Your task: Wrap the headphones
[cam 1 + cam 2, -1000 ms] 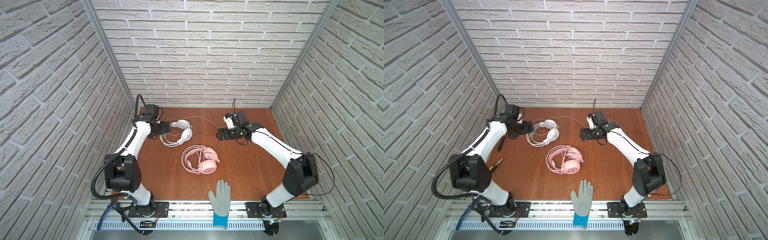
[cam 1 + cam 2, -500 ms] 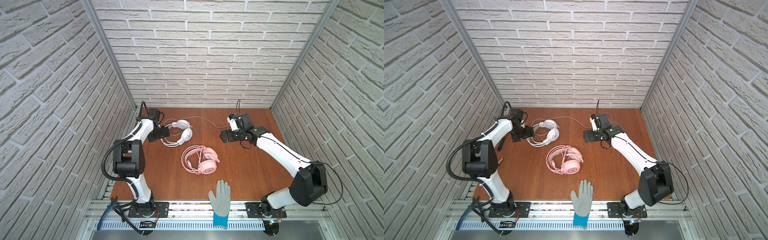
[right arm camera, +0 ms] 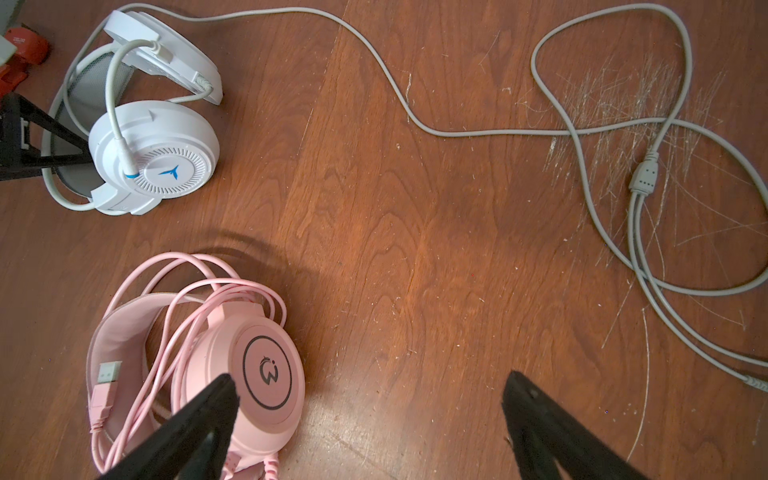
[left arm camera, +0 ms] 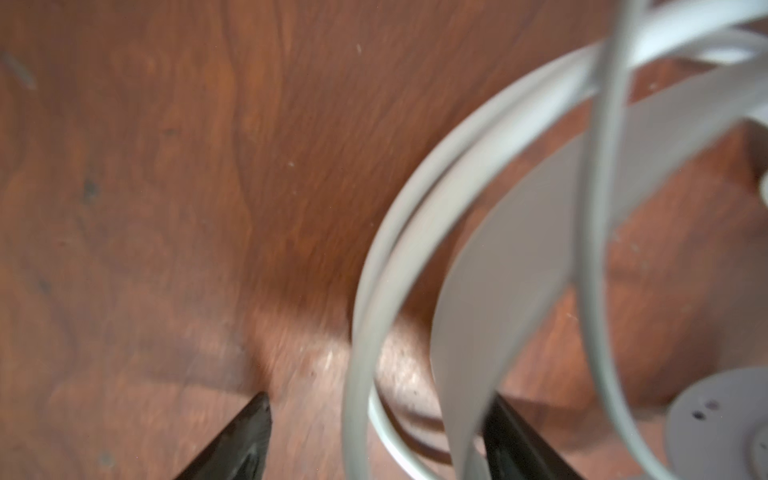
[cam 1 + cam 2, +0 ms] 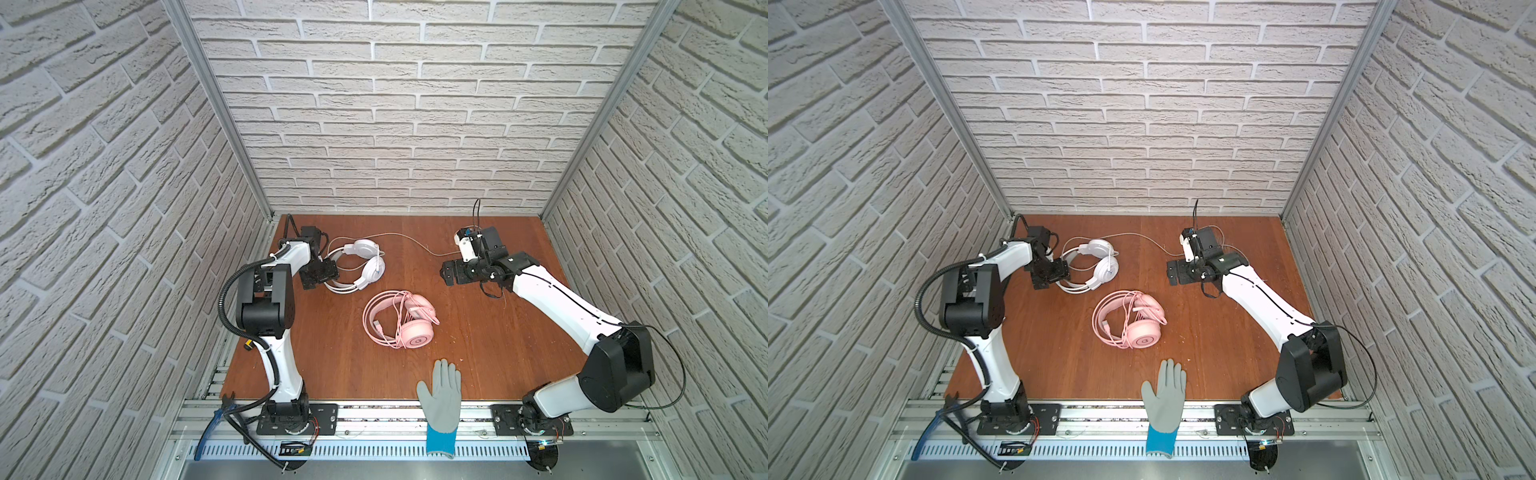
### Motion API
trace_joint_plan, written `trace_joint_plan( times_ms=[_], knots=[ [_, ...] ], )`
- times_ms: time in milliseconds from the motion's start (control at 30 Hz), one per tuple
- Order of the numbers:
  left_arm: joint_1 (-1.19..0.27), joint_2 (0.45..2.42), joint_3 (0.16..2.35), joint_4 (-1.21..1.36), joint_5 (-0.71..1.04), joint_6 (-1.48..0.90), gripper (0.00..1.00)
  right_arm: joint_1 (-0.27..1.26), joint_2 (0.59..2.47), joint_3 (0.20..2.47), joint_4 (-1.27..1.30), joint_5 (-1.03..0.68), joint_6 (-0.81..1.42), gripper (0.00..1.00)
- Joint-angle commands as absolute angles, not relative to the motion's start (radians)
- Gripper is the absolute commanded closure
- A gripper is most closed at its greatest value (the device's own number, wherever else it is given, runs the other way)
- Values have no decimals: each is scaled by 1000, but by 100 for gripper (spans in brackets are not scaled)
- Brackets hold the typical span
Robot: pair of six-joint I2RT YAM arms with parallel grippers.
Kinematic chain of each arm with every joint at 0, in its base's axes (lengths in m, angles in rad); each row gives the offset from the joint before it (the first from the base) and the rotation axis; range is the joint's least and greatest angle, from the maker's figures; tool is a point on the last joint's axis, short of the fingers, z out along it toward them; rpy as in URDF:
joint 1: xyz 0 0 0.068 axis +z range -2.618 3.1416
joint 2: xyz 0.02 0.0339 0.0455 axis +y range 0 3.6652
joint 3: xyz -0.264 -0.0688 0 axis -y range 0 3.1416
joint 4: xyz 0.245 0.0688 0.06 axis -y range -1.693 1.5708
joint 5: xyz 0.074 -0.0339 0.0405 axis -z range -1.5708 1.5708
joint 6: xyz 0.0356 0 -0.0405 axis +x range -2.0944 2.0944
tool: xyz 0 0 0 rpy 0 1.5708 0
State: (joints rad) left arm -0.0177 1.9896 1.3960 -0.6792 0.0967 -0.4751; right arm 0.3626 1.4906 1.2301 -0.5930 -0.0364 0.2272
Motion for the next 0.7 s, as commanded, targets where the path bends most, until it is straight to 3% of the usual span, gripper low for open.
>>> trace_joint_plan(
  times_ms=[0, 133, 367, 467, 600, 667],
  knots=[
    [-5, 2022, 1425, -646, 78, -485, 26, 359, 1482, 1220, -564, -27, 212, 0],
    [-6, 2037, 1412, -589, 67, -496, 33, 359, 1486, 1218, -564, -25, 209, 0],
    [-5, 2047, 1370, -543, 54, -525, 57, 358, 1499, 1211, -562, -26, 208, 0],
    [-5, 2032, 1372, -550, 62, -532, 71, 357, 1497, 1199, -563, -25, 195, 0],
    [-8, 2001, 1381, -562, 49, -540, 98, 354, 1485, 1173, -562, -23, 183, 0],
    [-13, 1982, 1388, -571, 46, -543, 100, 351, 1475, 1162, -564, -19, 175, 0]
  ],
)
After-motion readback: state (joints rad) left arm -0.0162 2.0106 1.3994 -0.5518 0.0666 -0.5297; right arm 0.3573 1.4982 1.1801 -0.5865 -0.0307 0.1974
